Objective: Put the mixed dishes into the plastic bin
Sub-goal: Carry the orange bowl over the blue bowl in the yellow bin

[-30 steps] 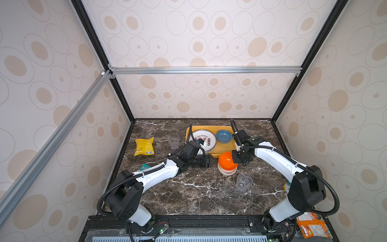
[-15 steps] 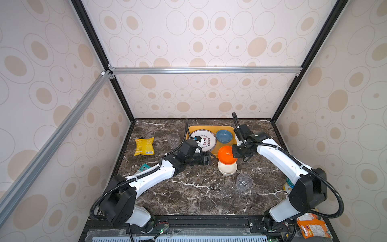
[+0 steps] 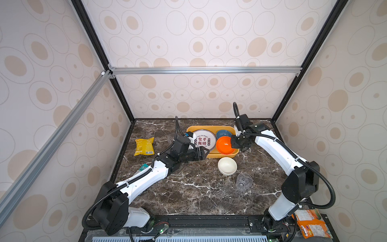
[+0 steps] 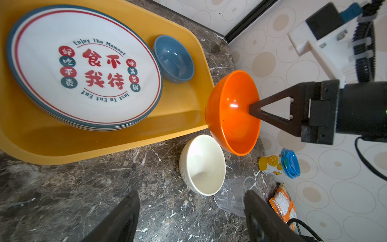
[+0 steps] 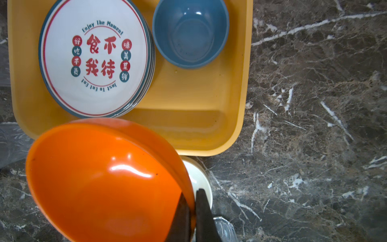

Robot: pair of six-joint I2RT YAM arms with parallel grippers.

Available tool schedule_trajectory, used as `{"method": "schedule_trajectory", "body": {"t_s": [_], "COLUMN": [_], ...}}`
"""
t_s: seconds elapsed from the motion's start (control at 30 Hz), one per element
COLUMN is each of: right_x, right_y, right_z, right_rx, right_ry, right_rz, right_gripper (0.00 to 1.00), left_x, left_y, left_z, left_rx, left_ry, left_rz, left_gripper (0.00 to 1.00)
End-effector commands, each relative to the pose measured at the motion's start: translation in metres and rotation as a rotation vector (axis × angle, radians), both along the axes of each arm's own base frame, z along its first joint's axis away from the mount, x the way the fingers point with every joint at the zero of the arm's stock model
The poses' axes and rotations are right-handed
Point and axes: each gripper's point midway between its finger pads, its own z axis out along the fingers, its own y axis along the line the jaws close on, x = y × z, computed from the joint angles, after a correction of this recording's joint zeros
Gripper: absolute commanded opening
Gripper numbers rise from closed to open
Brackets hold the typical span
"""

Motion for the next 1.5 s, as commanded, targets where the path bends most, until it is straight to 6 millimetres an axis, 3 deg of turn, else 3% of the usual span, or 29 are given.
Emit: {"method": "schedule_trajectory", "body": {"t_s": [0.0, 0.57, 0.77, 0.8, 1.0, 1.47], "right_x": [0.012, 0.082, 0.098, 0.103, 0.122, 0.148], "right_y": [-0.001, -0.005, -0.002, -0.012, -0.019, -0.023], "right_z": [0.006, -0.001, -0.009, -0.01, -0.021, -0.049], "right_rx": [0.018, 0.06, 0.063, 0.067, 0.068, 0.101], "right_ry": [0.003, -0.007, -0.002, -0.003, 0.001, 0.04], "right_rz": [-0.004, -0.079, -0.092, -0.118, -0.157, -0.204], "right_gripper": [0.0, 0.0, 0.0, 0.0, 0.0, 0.0], "left_x": [0.004, 0.025, 0.031, 0.031, 0.034, 0.031], "left_y": [0.01, 0.026, 0.031, 0.031, 0.031, 0.033], "left_z": [0.007, 0.019, 0.022, 0.021, 0.024, 0.019], "left_rx": [-0.012, -0.059, -0.065, -0.065, -0.07, -0.075], "left_ry": [-0.008, -0.013, -0.016, -0.014, -0.017, 0.001], "left_rz": [0.036, 0.086, 0.108, 0.109, 0.11, 0.116], "left_gripper": [0.79, 0.79, 0.8, 0.8, 0.79, 0.79]}}
